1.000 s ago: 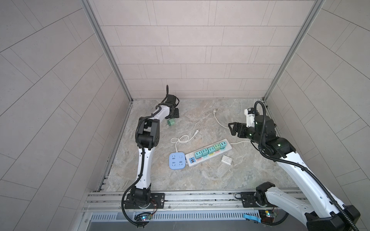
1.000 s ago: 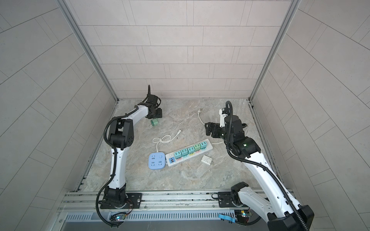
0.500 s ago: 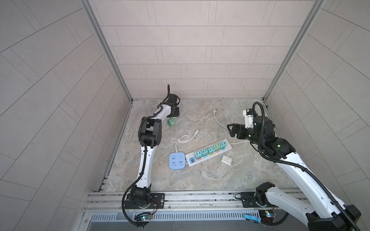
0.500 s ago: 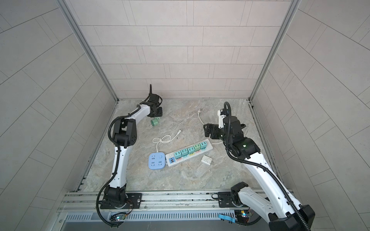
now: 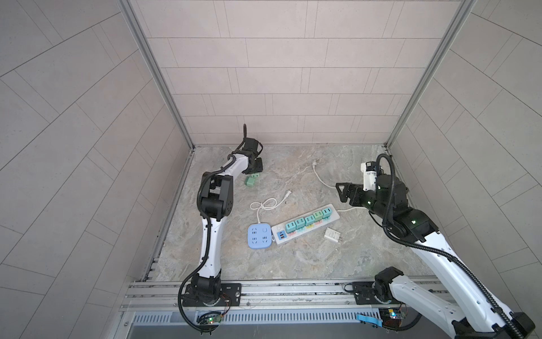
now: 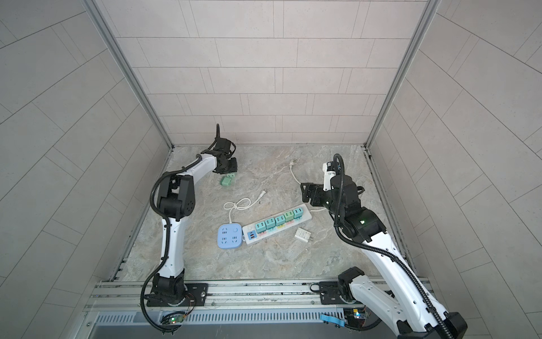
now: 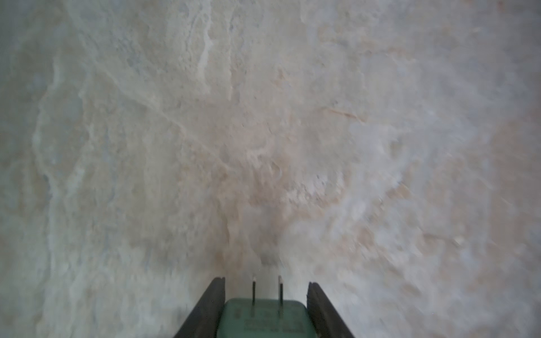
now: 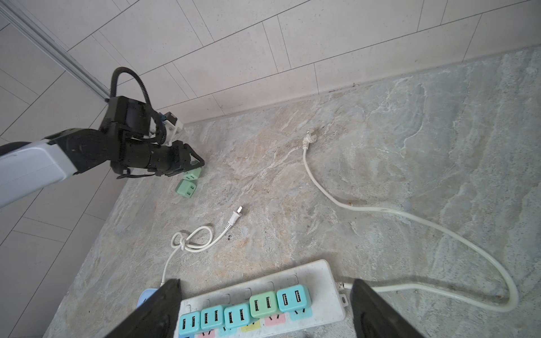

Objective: Insert plugs into power strip
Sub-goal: Pick up the plug from the top-left of the table, then insert the plug into the socket.

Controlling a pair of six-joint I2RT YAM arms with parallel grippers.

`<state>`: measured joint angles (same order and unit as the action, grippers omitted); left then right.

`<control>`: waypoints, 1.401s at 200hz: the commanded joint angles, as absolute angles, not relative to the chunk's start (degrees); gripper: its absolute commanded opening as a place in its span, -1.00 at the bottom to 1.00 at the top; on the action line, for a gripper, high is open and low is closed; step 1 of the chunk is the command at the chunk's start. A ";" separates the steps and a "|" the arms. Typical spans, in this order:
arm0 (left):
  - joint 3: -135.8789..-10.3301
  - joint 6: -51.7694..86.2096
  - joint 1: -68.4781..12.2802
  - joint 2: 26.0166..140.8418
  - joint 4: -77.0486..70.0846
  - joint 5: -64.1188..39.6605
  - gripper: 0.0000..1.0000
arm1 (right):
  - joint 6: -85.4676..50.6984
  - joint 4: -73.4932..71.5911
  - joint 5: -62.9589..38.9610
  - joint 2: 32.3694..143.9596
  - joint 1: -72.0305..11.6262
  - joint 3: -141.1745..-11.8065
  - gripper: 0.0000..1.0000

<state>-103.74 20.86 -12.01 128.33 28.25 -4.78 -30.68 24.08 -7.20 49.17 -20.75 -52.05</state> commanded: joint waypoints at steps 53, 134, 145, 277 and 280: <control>-70.85 38.33 -12.75 92.87 -3.60 -12.19 -0.60 | -33.47 3.70 -0.98 49.74 -31.78 -45.38 0.79; -41.17 52.09 -34.32 56.47 -26.58 3.44 -0.67 | -24.17 -34.80 16.07 62.38 -63.39 -39.78 0.71; -39.76 53.94 -35.26 53.29 -27.24 3.55 -0.68 | -22.31 -37.50 16.55 64.32 -65.43 -40.05 0.68; -30.84 61.99 -36.03 31.40 -24.27 5.15 -0.79 | -11.07 -44.02 16.21 83.85 -69.96 -57.78 0.39; -30.84 62.15 -35.98 31.12 -23.88 5.18 -0.79 | -10.48 -44.15 16.20 84.29 -69.96 -58.10 0.38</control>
